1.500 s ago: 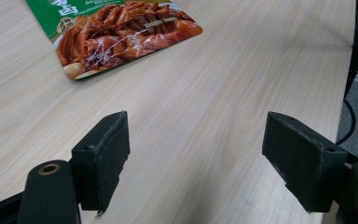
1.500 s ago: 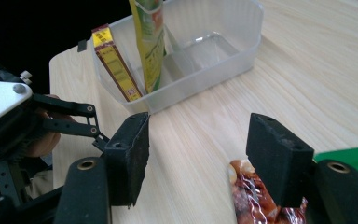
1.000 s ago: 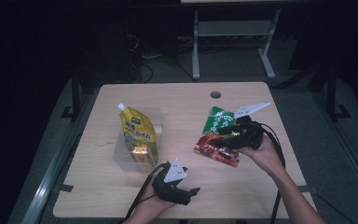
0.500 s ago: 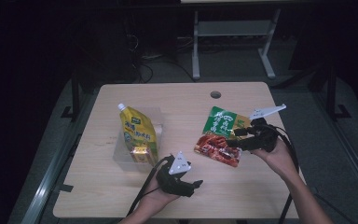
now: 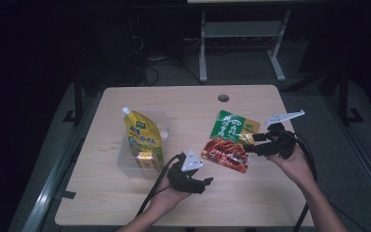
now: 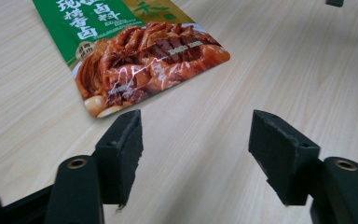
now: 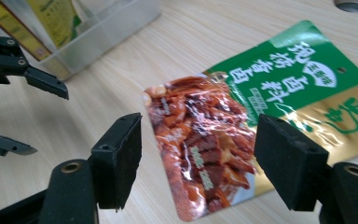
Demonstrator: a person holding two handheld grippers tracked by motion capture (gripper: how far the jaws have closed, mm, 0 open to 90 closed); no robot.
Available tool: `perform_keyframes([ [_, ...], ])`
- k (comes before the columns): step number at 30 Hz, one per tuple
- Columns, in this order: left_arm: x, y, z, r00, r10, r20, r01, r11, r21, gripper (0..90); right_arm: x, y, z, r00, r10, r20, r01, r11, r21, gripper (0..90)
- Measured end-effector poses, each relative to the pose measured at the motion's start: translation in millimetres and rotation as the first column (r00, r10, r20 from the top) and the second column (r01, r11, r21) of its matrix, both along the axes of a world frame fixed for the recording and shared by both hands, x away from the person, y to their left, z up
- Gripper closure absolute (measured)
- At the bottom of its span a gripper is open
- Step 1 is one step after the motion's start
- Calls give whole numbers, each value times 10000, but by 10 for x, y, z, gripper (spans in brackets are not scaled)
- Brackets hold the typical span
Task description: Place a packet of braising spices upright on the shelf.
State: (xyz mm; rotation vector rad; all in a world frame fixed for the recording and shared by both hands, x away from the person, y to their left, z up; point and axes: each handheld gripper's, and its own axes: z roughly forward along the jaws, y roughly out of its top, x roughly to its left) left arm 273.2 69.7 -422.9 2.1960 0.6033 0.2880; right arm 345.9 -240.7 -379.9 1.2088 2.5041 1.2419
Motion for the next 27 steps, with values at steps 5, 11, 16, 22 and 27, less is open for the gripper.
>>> perform_keyframes([
  [5, 102, -94, -13, 10000, -2, -78, 2, 10000, -31, 394, 38, -88, -2, 9991, -364, -219, 363, 9993, -77, 306],
  [11, 210, -201, 17, 10000, -15, 96, 16, 10000, -60, 429, 125, -141, 37, 9964, -644, -559, 634, 9978, -195, 299],
  [16, 297, -275, 36, 9998, -64, 180, 64, 10000, -15, 521, 200, -140, 53, 9953, -770, -588, 754, 9967, -287, 282],
  [22, 478, -358, -18, 9998, 114, -144, -114, 9999, 21, 629, 384, -181, 25, 9896, -1247, -720, 1222, 9918, -383, 286],
  [27, 604, -399, -67, 9990, 281, -343, -278, 9996, 92, 716, 566, -214, -46, 9785, -1801, -1007, 1758, 9831, -505, 291],
])
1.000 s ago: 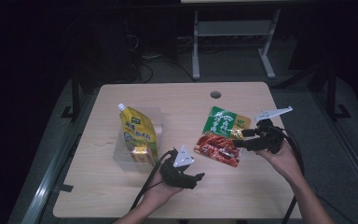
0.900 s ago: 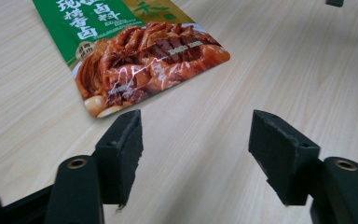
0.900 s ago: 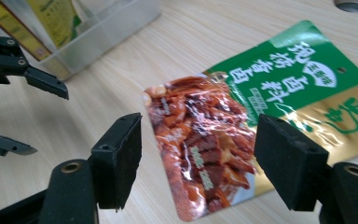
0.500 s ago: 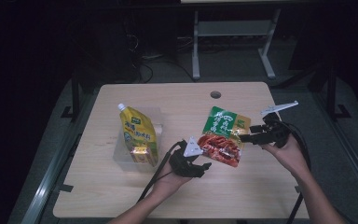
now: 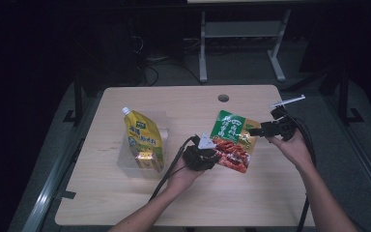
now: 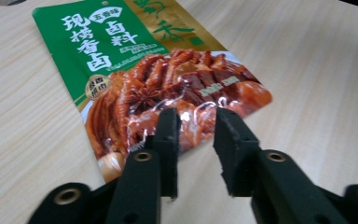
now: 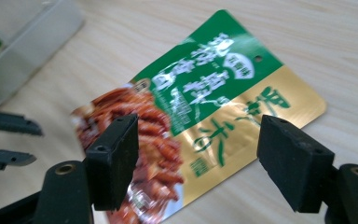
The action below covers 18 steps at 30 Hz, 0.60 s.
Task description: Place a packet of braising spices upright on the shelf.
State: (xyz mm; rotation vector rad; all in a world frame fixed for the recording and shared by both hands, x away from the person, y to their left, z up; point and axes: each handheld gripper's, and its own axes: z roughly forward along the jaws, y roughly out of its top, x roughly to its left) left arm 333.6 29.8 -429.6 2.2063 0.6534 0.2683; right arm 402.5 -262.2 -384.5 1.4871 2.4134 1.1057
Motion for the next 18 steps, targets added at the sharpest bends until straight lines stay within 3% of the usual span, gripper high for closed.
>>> perform_keyframes([
  [1, 0, 0, 0, 10000, 0, 0, 0, 10000, 0, 730, 31, -5, -19, 9999, -53, 93, 53, 10000, 15, 296],
  [5, 128, -89, -69, 9998, 190, -24, -189, 9991, 370, 762, 186, -6, -90, 9975, -624, -341, 619, 9980, -152, 283],
  [10, 210, -186, -120, 9992, 408, -24, -406, 9979, 511, 784, 331, -3, -189, 9929, -1039, -587, 1025, 9944, -250, 292],
  [18, 306, -246, -260, 9978, 586, -304, -548, 9918, 1158, 799, 529, -70, -433, 9764, -1849, -1118, 1791, 9820, -598, 357],
])
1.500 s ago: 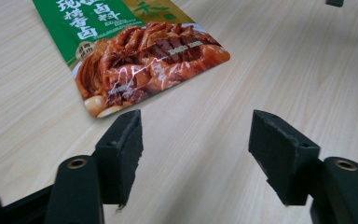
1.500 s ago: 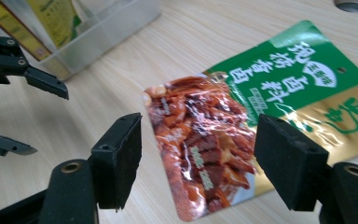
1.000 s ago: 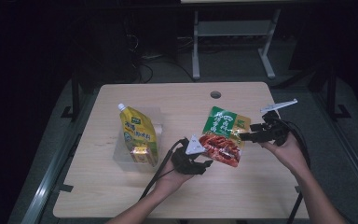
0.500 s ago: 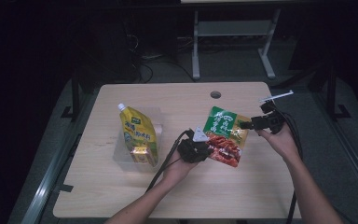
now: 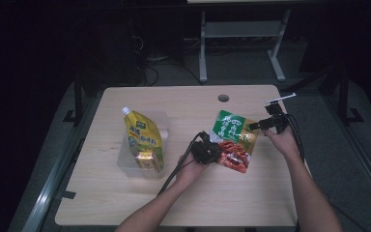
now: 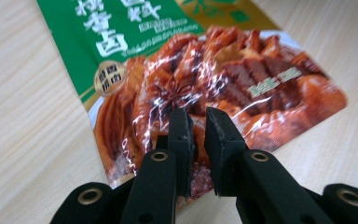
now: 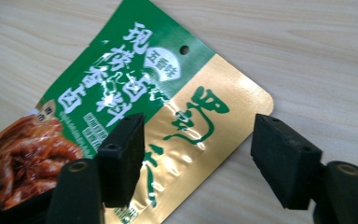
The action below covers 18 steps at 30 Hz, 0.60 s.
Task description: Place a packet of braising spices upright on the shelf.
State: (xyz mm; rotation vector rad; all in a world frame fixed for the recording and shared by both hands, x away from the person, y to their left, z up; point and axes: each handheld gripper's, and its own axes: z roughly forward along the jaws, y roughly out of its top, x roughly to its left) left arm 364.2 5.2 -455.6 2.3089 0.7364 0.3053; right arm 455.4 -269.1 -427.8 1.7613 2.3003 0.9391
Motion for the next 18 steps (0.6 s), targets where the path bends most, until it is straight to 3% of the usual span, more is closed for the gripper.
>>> perform_keyframes([
  [10, 22, -25, -38, 9999, 63, -105, -60, 9997, 243, 802, 94, -61, -125, 9985, -543, -53, 543, 9985, 77, 357],
  [18, 19, -46, -37, 9999, 36, -100, -31, 9989, 476, 811, 128, -92, -209, 9976, -592, -369, 598, 9981, 143, 351],
])
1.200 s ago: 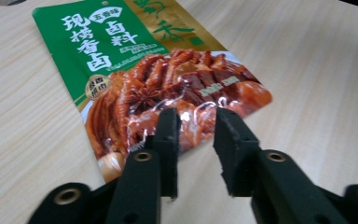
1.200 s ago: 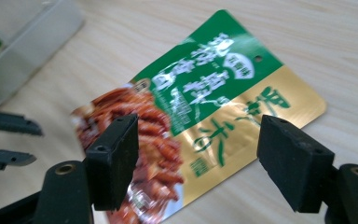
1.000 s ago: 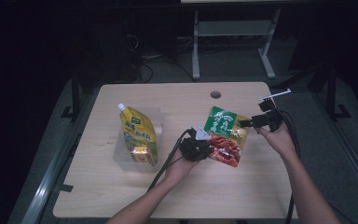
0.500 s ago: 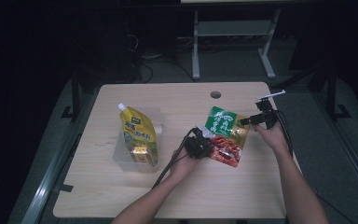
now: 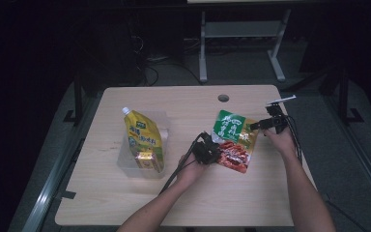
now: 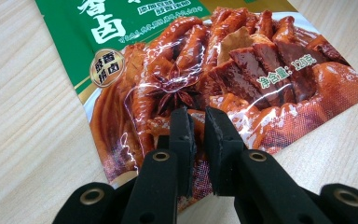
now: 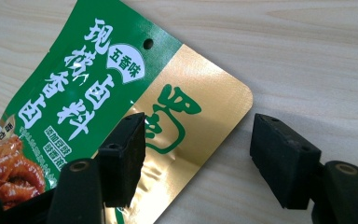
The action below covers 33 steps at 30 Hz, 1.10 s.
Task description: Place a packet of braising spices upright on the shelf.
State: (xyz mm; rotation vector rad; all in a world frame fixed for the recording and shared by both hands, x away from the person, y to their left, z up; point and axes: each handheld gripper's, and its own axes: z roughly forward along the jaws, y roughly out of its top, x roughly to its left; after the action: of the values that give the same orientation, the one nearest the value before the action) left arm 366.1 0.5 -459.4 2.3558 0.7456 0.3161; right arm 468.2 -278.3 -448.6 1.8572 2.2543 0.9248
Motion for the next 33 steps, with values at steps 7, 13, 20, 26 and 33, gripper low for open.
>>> perform_keyframes([
  [7, -7, -18, 4, 10000, -78, 46, 77, 9998, 187, 817, 21, -25, -41, 9998, -180, -130, 180, 9998, 66, 356],
  [13, -5, -18, 2, 9999, -97, 35, 96, 9998, 194, 818, 31, -30, -66, 9997, -146, -182, 149, 9997, 184, 385],
  [20, -6, -27, 4, 9999, -120, 63, 118, 9996, 273, 818, 33, -33, -79, 9992, -88, -380, 117, 9970, 761, 420],
  [26, -8, -31, 4, 9999, -137, 76, 134, 9994, 313, 818, 24, -45, -85, 9987, 165, -481, -98, 9904, 1378, 464],
  [33, -12, -34, 4, 9998, -154, 111, 150, 9994, 328, 818, 9, 30, -70, 9966, 705, -423, -634, 9866, 1506, 581],
])
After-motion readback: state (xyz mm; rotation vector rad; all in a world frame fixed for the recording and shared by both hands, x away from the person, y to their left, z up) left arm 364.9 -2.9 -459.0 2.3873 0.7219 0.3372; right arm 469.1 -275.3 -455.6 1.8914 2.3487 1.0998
